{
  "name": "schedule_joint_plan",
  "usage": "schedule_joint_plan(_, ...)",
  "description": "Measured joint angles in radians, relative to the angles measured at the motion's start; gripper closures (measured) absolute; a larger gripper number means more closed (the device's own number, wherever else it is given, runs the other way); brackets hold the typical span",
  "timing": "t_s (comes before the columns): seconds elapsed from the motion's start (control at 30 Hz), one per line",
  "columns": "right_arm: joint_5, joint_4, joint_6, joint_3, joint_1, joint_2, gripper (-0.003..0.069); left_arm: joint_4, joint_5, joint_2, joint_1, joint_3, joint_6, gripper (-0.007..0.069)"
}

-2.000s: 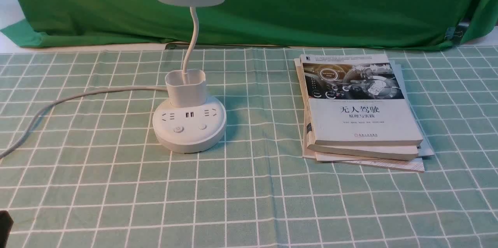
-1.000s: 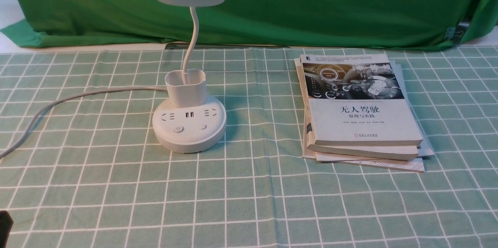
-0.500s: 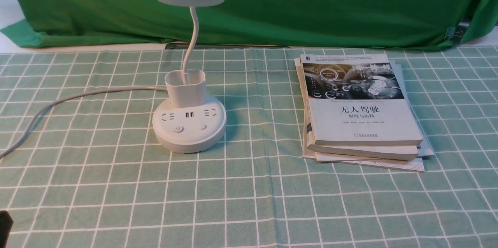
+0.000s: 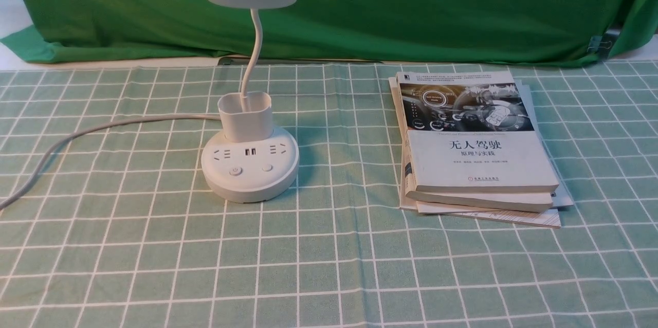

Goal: Turn on the table lamp.
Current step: 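Press the power button on the lamp base to turn the lamp on with the left gripper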

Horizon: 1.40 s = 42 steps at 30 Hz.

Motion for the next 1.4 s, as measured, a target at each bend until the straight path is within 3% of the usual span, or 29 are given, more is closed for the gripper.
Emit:
schedule_joint_plan(0.17, 0.0, 0.0, 0.0, 0.0, 0.0, 0.0, 0.0418, 0.005, -0.247, 0.0, 0.0, 0.0, -0.008, 0.0623)
schedule_joint_plan(0.27, 0.0, 0.0, 0.0, 0.0, 0.0, 0.0, 0.0418, 0.008, -0.326, 0.0, 0.0, 0.0, -0.024, 0.0622)
schedule_joint_plan(0.37, 0.0, 0.0, 0.0, 0.0, 0.0, 0.0, 0.0418, 0.015, -0.407, 0.0, 0.0, 0.0, -0.111, 0.062)
schedule_joint_plan(0.47, 0.0, 0.0, 0.0, 0.0, 0.0, 0.0, 0.0418, 0.016, -0.398, -0.002, 0.0, -0.012, -0.179, 0.0618)
schedule_joint_plan(0.63, 0.0, 0.0, 0.001, 0.0, 0.0, 0.0, 0.0418, 0.02, -0.053, -0.001, 0.0, -0.214, -0.254, 0.0618)
schedule_joint_plan(0.7, 0.001, 0.0, 0.001, 0.0, 0.0, 0.0, 0.0418, 0.01, 0.187, 0.053, 0.0, -0.361, -0.264, 0.0618)
schedule_joint_plan(0.83, 0.001, 0.0, 0.001, 0.0, 0.0, 0.0, 0.0418, -0.013, 0.443, 0.212, 0.0, -0.517, -0.27, 0.0617)
schedule_joint_plan(1.0, 0.002, 0.0, 0.001, 0.0, 0.0, 0.0, 0.0418, -0.018, 0.552, 0.408, 0.0, -0.538, -0.268, 0.061)
schedule_joint_plan(1.2, 0.001, 0.0, 0.001, 0.0, 0.0, 0.0, 0.0418, -0.123, 0.78, 0.709, 0.0, -0.54, -0.268, 0.0605)
schedule_joint_plan(1.3, 0.001, 0.0, 0.001, 0.0, 0.0, 0.0, 0.0418, -0.22, 0.873, 0.871, 0.0, -0.54, -0.221, 0.0605)
schedule_joint_plan(1.4, 0.001, 0.0, 0.001, 0.0, 0.0, 0.0, 0.0418, -0.5, 0.955, 1.059, -0.016, -0.565, 0.056, 0.0605)
